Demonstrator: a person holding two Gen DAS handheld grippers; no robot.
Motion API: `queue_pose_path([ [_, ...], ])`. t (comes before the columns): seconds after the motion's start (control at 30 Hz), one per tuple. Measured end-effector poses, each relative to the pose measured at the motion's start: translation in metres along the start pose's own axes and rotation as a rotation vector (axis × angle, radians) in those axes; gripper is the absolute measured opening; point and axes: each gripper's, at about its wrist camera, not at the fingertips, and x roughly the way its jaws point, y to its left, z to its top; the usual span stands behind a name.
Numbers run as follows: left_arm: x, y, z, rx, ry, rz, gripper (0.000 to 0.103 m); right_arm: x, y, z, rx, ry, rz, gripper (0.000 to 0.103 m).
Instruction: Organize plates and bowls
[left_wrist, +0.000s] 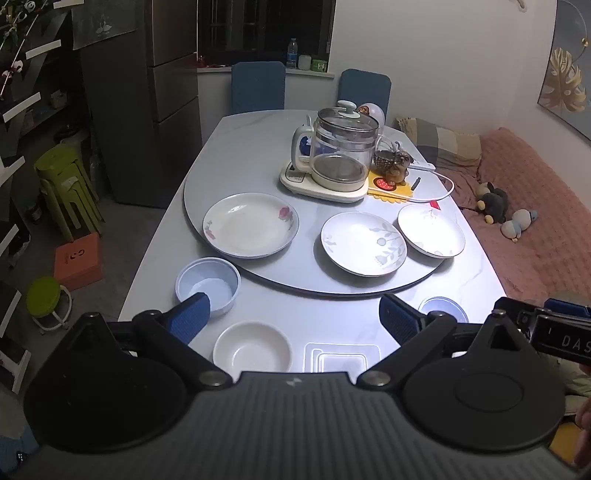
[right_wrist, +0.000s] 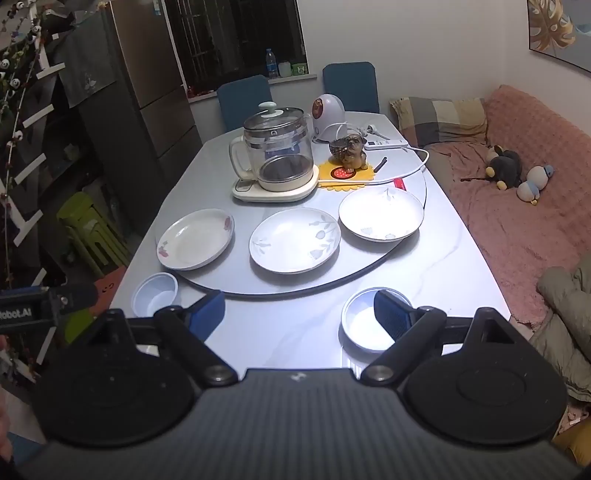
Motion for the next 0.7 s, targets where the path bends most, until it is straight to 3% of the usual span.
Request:
queue_pose_path([
  [0.7, 0.0007, -0.0035, -0.0004, 0.007, -0.001, 0.002, 0.1, -0.0004, 0.0013, -0.0019, -0.009, 0.003, -0.015, 0.089],
])
